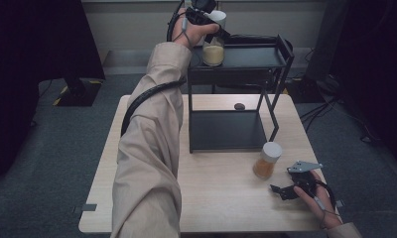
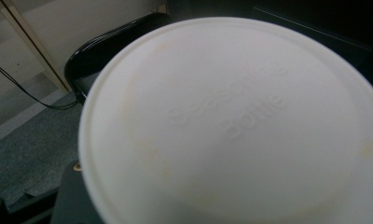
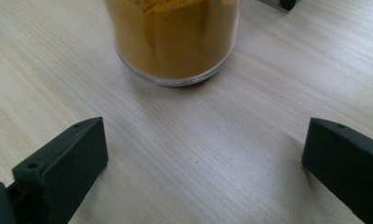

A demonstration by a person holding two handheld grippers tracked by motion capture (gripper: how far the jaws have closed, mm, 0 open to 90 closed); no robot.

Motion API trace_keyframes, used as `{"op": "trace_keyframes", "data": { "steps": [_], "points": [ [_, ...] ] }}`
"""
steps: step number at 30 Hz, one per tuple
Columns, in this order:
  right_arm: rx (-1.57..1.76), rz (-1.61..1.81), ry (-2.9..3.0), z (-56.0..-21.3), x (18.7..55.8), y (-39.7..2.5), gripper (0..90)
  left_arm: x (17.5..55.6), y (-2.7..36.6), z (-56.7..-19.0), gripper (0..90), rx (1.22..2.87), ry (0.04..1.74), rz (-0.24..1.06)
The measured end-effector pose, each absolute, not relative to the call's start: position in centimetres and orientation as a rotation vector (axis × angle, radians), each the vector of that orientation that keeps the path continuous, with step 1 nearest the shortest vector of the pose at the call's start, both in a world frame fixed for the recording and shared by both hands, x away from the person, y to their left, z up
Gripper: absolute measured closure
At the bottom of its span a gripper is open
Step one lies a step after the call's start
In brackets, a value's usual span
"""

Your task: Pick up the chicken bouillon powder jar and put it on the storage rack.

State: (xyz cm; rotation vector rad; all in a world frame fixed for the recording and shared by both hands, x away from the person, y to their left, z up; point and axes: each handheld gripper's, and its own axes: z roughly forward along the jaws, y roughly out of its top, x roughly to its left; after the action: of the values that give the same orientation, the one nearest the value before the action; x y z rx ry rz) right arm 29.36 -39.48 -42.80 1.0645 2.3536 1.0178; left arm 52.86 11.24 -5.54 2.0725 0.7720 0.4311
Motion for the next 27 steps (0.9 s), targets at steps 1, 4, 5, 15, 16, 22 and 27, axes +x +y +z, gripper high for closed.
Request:
{"op": "trace_keyframes", "data": {
  "steps": [1, 4, 5, 15, 16, 22, 27],
  "points": [
    [1.064, 1.018, 2.353, -42.8, 29.4, -39.5, 0.0, 52.8, 11.2, -5.6, 34.7, 2.072, 0.771, 0.432],
    [1.065, 1.018, 2.353, -42.8, 29.4, -39.5, 0.0, 52.6, 11.1, -5.6, 33.6, 2.068, 0.780, 0.450],
    [1.064, 1.018, 2.353, -42.8, 29.4, -39.5, 0.0, 52.2, 10.8, -5.7, 29.0, 2.061, 0.796, 0.483],
    [1.064, 1.018, 2.353, -42.8, 29.4, -39.5, 0.0, 50.2, 12.4, -6.5, 2.2, 1.981, 0.811, 0.479],
    [1.064, 1.018, 2.353, -42.8, 29.4, -39.5, 0.0, 49.9, 12.6, -6.8, 1.5, 1.969, 0.808, 0.482],
    [1.065, 1.018, 2.354, -42.8, 29.4, -39.5, 0.0, 48.6, 14.3, -7.8, 0.9, 1.956, 0.760, 0.477],
    [1.064, 1.017, 2.353, -42.8, 29.3, -39.5, 0.0, 47.6, 15.6, -9.1, 1.3, 1.941, 0.731, 0.438]
  ]
}}
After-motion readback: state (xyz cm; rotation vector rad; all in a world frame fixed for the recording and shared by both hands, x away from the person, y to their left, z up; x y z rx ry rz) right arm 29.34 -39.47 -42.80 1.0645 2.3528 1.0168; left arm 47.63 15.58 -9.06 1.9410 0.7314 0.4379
